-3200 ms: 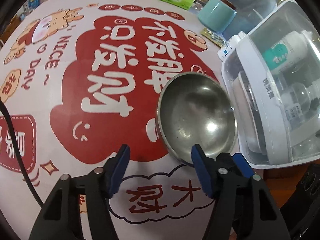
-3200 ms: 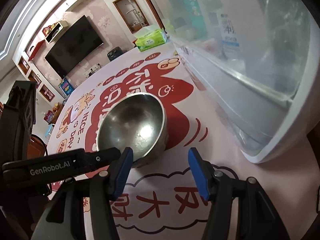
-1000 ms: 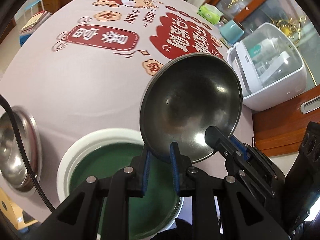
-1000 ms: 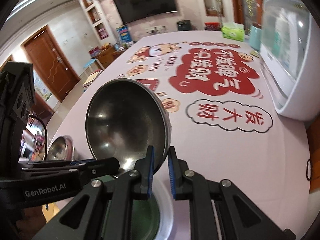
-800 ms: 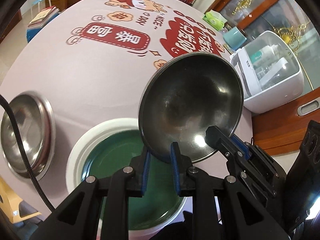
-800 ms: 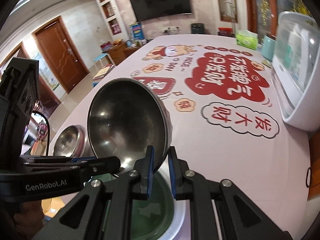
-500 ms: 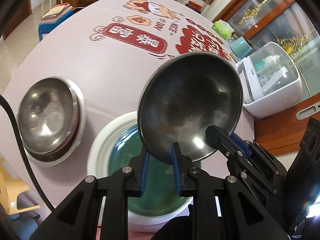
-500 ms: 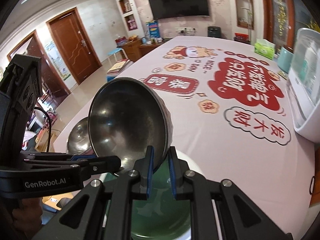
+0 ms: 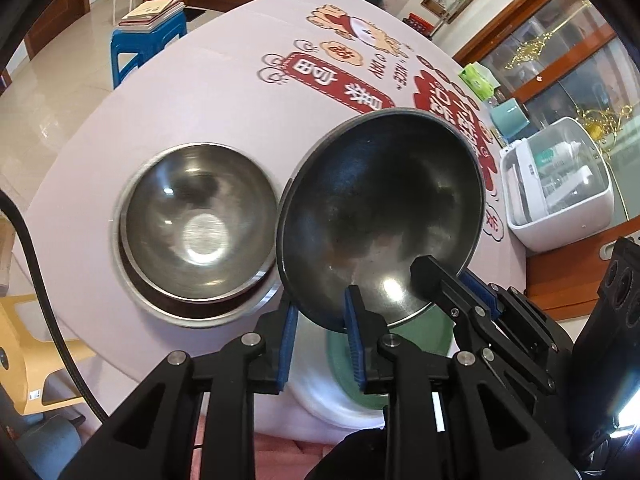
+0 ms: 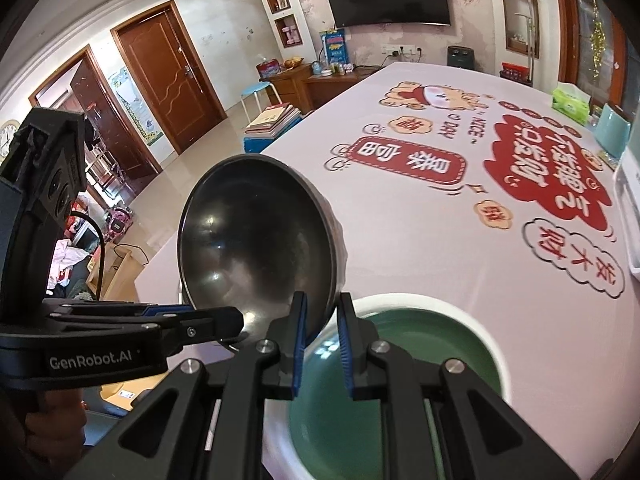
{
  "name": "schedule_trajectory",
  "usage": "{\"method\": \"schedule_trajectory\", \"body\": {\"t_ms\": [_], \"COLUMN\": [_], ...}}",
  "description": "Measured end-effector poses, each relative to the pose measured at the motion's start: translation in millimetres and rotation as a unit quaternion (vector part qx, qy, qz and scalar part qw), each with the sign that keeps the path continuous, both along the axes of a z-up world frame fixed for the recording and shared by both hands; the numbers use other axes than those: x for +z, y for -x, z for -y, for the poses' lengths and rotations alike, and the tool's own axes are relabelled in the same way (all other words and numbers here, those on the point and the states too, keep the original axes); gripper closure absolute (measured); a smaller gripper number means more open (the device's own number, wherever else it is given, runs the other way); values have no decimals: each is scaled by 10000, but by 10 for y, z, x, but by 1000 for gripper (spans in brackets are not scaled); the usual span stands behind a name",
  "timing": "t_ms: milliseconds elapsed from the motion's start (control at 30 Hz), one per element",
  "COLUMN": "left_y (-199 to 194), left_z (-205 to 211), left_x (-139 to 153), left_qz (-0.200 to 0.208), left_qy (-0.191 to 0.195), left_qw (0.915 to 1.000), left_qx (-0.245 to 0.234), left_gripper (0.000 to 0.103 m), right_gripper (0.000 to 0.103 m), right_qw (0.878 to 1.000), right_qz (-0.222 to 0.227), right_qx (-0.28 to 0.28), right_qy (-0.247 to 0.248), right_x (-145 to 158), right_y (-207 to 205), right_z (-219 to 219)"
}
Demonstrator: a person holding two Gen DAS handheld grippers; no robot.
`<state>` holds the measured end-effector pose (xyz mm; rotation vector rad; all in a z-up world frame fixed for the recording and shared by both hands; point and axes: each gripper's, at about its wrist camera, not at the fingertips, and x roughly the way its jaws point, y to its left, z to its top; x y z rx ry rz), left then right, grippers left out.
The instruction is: Organize plates and bowls
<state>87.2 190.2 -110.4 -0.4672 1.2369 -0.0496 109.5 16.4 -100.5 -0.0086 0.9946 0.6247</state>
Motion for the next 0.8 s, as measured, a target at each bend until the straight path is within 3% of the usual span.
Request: {"method": "schedule_trajectory", "body": {"t_ms": [367, 800], "left_y": [-18, -141], "left_z": [-562, -896], "left_x": [-164, -341], "left_qz": [-368, -756], "left_qy": [-63, -264], "left_qw": [9993, 9951], "left_qx": [-7, -573], "left_gripper": [79, 77], "right_gripper": [88, 85], "right_qw": [9995, 9965], "right_qz": [-308, -542], "right_qx": [-42, -627], "right_qy": [-39, -60], "right_x": [-129, -245], "right_y": [11, 57], "right_z": [-518, -827]}}
